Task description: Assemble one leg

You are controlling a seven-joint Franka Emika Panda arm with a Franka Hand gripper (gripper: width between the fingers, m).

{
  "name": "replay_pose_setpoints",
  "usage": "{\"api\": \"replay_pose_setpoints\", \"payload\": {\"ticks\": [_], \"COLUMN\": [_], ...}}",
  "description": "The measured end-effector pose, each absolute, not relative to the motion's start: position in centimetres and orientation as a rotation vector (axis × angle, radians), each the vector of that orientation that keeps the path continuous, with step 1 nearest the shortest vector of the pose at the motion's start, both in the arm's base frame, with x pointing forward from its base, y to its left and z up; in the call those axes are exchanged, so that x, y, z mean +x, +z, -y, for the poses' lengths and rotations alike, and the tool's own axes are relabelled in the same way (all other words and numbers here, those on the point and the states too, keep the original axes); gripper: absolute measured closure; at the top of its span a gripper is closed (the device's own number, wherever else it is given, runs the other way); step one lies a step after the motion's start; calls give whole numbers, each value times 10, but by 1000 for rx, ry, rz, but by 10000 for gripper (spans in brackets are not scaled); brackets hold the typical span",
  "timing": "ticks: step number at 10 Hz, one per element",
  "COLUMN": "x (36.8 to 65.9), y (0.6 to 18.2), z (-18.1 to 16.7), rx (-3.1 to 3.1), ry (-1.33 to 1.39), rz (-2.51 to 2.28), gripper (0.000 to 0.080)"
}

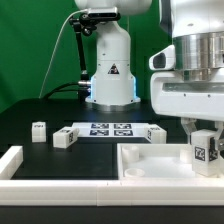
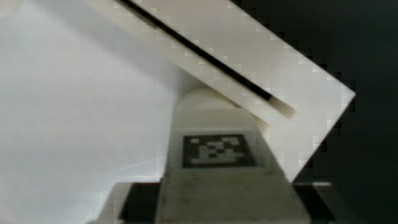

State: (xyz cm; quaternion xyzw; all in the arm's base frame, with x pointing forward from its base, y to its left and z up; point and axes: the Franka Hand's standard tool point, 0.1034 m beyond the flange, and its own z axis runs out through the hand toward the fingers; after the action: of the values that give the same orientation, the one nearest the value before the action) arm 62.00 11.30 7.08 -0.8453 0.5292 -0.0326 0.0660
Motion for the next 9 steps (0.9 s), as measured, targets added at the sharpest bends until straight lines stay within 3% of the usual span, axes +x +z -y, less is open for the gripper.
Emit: {"api": "replay_pose_setpoints", "payload": {"ticks": [5, 9], "x": [620, 620], "y": [69, 69], "z": [-117, -117], "rx": [-1894, -1593], "ry": [-35, 19], "rz": [-2273, -2470], "gripper": [508, 508]}}
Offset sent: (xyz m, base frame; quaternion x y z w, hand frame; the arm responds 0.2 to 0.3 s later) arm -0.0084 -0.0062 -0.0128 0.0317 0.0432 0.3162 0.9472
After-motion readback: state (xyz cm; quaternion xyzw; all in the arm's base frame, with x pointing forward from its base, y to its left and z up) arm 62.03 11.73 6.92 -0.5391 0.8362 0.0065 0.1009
